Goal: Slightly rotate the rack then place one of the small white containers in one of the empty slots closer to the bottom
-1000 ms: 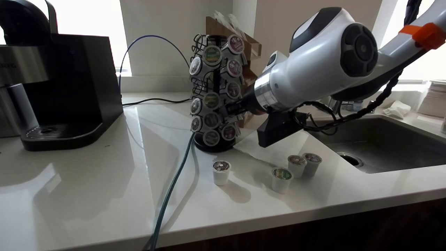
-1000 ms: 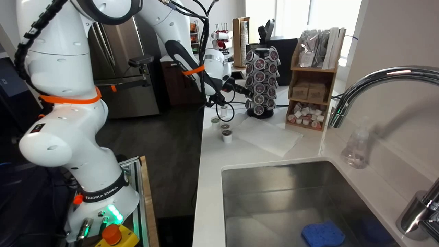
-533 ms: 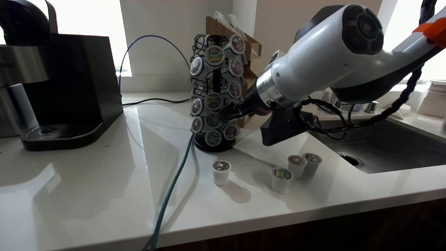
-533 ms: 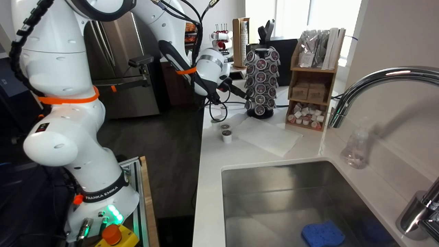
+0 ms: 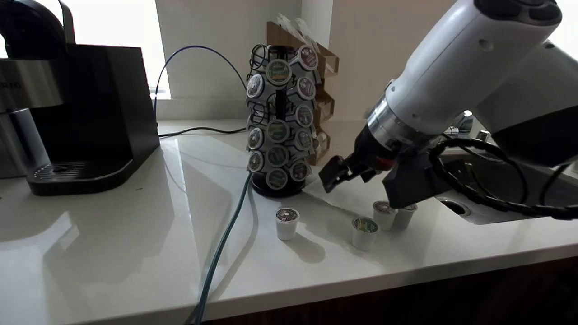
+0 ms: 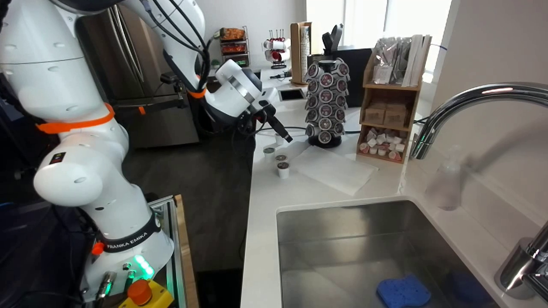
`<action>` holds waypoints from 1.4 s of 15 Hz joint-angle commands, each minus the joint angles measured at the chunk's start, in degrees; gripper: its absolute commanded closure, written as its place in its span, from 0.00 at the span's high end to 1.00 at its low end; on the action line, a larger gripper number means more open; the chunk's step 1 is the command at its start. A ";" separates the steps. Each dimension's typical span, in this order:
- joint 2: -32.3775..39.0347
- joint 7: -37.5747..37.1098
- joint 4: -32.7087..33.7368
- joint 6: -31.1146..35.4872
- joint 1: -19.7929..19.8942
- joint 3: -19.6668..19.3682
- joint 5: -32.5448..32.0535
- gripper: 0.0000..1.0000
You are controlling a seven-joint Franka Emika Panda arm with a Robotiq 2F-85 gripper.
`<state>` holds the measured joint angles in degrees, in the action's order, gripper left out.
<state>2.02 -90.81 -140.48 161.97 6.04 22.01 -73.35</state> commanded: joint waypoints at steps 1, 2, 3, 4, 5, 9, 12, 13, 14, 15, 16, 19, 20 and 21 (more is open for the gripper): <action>-7.19 11.46 -8.38 -0.12 -6.85 -5.64 15.75 1.00; -8.12 14.83 -9.39 -0.80 -8.31 -6.49 20.18 1.00; -9.09 18.38 -10.20 -1.43 -9.65 -7.13 24.59 1.00; -10.36 21.69 -10.75 -3.01 -10.93 -7.48 28.95 1.00; -11.47 25.26 -11.10 -4.54 -12.10 -7.73 33.35 1.00; -18.79 40.49 -9.54 -17.39 -20.55 -12.28 51.27 1.00; -26.44 50.37 -6.09 -31.12 -19.54 -10.38 61.07 1.00; -28.84 52.56 -4.34 -35.89 -18.91 -10.26 62.42 1.00; -31.06 54.41 -2.41 -40.66 -18.19 -10.21 63.39 1.00; -33.25 55.52 -0.39 -45.43 -17.28 -10.18 63.79 1.00; -35.09 56.92 1.81 -50.22 -16.45 -10.36 64.30 1.00; -35.66 56.29 3.55 -53.75 -13.76 -8.79 62.76 1.00; -36.72 57.17 4.69 -55.47 -12.82 -8.87 62.84 1.00; -37.36 57.29 4.64 -55.33 -12.51 -8.69 62.82 1.00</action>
<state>-35.14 -34.47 -135.90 106.51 -8.52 11.73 -11.58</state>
